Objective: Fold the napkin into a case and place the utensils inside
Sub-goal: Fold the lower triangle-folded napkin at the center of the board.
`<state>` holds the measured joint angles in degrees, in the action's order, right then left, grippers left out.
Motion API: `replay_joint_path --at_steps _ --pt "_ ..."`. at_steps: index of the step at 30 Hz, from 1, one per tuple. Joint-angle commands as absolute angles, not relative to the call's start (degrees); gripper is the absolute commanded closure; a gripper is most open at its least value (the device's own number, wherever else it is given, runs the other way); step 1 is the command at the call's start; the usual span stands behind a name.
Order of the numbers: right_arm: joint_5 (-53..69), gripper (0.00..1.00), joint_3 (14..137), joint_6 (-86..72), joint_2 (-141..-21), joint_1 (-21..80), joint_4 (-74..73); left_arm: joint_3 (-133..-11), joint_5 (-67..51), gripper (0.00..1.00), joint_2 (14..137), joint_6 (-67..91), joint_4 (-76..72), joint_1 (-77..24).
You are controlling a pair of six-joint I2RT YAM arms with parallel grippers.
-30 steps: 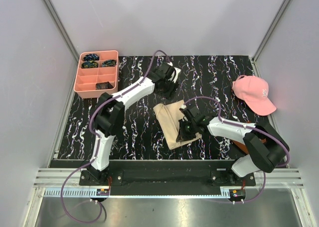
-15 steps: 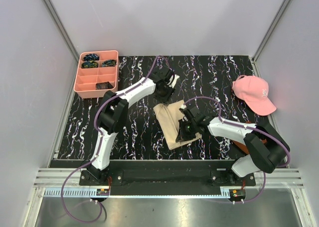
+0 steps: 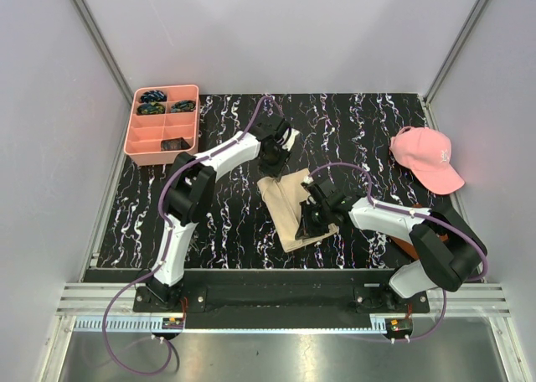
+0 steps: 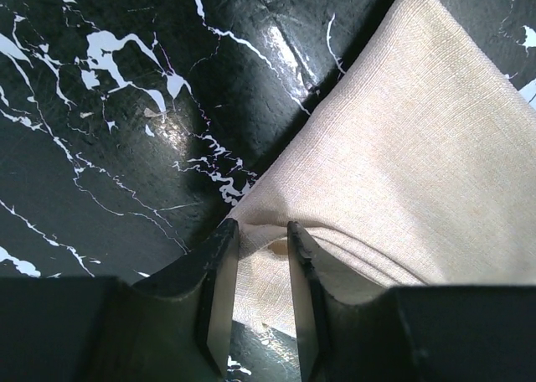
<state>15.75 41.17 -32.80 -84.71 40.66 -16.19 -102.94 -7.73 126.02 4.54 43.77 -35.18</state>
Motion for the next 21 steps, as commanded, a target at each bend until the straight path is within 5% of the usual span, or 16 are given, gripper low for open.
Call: replay_joint_path --at_steps 1,3,6,13,16,17,21 --pt "16.35 1.00 40.96 -32.34 -84.29 40.43 -15.21 -102.92 -8.88 0.66 125.69 5.10 43.50 -34.89" --pt "16.52 1.00 40.78 -32.34 -84.29 40.43 -14.94 -102.66 -7.39 0.53 124.98 5.80 43.24 -34.89" --pt "16.61 1.00 40.78 -32.35 -84.11 40.34 -14.85 -102.48 -5.63 0.52 124.54 5.80 43.15 -34.89" --pt "16.61 1.00 40.26 -32.78 -84.99 40.43 -14.33 -102.30 -5.54 0.72 125.51 5.71 42.89 -34.89" --pt "16.26 1.00 39.64 -32.78 -85.43 40.34 -14.06 -103.44 -5.62 0.87 125.86 6.59 42.10 -34.89" --pt "16.09 1.00 39.46 -32.78 -85.69 40.43 -14.06 -103.71 -5.45 0.98 125.77 6.94 41.84 -34.89" --pt "15.21 1.00 38.85 -32.70 -86.22 40.34 -14.06 -103.97 -2.04 1.00 125.25 10.54 39.91 -34.89"
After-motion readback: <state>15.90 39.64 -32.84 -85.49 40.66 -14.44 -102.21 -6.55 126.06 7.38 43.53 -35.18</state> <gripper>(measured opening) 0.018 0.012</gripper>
